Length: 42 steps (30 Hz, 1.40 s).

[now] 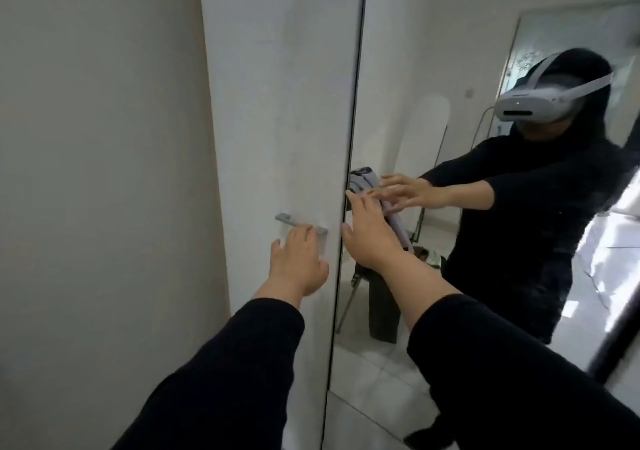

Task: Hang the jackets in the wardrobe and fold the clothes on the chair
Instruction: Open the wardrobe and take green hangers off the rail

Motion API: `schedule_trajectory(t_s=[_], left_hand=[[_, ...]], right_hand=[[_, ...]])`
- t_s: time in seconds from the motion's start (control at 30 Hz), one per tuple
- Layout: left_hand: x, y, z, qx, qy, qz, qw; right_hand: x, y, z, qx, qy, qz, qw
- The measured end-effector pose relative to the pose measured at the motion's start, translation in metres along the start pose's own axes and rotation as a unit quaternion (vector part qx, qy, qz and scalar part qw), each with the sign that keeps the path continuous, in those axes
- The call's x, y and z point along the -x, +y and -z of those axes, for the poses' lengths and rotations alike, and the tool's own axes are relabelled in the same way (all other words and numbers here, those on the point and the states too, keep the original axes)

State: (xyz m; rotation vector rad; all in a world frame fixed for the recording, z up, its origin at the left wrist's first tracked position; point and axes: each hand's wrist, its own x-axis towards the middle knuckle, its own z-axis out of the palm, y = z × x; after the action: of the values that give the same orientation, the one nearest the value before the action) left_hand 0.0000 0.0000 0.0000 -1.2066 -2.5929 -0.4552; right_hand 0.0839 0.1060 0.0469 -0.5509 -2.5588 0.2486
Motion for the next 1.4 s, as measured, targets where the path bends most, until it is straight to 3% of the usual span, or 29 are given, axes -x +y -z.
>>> schedule_trajectory(t_s=[0.3, 0.6, 0.87, 1.07, 1.4], left_hand=[[-0.073, -0.002, -0.043, 0.031, -0.101, 0.062, 0.993], [-0.107, -0.013, -0.054, -0.139, -0.107, 0.074, 0.982], [-0.075, -0.04, -0.041, -0.083, -0.081, 0.058, 0.992], [-0.039, -0.073, -0.02, -0.033, -0.099, 0.059, 0.993], [0.028, -0.138, 0.026, 0.043, -0.102, 0.089, 0.99]], right_hand=[[-0.073, 0.025, -0.04, -0.053, 0.035, 0.021, 0.998], [-0.084, 0.022, -0.059, -0.089, 0.112, 0.014, 0.99], [-0.096, -0.018, -0.044, -0.198, 0.136, -0.075, 0.968], [-0.074, -0.057, -0.054, -0.206, 0.156, -0.046, 0.965], [-0.044, -0.142, -0.066, -0.271, 0.12, 0.02, 0.955]])
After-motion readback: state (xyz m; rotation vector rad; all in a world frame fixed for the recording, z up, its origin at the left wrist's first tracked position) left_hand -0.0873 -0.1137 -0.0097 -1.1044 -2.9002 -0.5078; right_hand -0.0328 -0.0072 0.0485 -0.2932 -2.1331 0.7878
